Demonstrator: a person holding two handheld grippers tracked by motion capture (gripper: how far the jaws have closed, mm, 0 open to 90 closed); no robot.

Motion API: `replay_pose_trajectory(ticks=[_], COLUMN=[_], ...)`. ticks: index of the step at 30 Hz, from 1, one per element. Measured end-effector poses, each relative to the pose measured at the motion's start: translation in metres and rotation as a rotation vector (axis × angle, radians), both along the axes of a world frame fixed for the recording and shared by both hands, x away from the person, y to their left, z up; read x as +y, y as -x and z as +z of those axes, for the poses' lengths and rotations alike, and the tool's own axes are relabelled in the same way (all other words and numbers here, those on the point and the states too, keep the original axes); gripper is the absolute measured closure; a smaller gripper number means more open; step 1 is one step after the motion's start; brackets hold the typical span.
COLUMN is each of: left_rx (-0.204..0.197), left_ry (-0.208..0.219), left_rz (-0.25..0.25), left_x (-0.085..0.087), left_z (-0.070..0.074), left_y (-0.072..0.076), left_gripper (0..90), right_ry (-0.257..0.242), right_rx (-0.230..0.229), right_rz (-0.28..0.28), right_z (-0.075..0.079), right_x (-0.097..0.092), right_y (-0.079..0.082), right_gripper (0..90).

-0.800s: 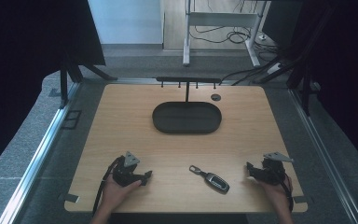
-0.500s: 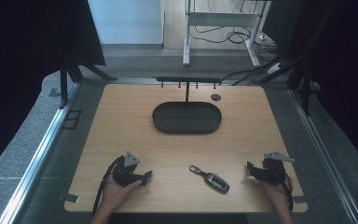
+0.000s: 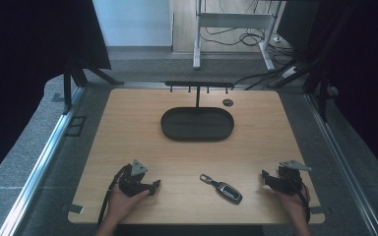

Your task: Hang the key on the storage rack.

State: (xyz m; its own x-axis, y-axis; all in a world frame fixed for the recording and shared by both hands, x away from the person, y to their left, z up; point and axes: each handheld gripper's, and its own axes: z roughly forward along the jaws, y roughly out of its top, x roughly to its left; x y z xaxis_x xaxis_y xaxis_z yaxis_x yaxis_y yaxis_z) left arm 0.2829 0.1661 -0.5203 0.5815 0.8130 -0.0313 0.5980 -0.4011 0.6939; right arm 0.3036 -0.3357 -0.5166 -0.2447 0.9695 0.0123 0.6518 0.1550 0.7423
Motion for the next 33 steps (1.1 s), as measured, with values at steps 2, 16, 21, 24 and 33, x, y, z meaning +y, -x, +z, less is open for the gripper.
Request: replay_pose_trajectory(ticks=[2, 16, 21, 24, 33], left_rx=[0.0, 0.002, -0.016, -0.025, -0.052], left_ry=[0.0, 0.01, 0.001, 0.041, 0.074], left_rz=[0.0, -0.003, 0.002, 0.006, 0.002], left_x=[0.0, 0.001, 0.004, 0.008, 0.011], left_z=[0.0, 0.0, 0.001, 0.007, 0.021], left_y=[0.0, 0.0, 0.001, 0.005, 0.013], left_gripper=[18.4, 18.5, 19.6, 19.7, 20.0], right_ry=[-0.009, -0.065, -0.055, -0.053, -0.061], right_rx=[0.002, -0.019, -0.06, -0.089, -0.098], right_rz=[0.007, 0.146, 0.205, 0.244, 0.323], right_z=[0.0, 0.035, 0.06, 0.073, 0.095], right_x=[-0.001, 0.001, 0.01, 0.014, 0.018], right_y=[0.0, 0.009, 0.017, 0.022, 0.029], right_gripper=[30.8, 35.4, 36.4, 38.1, 38.8])
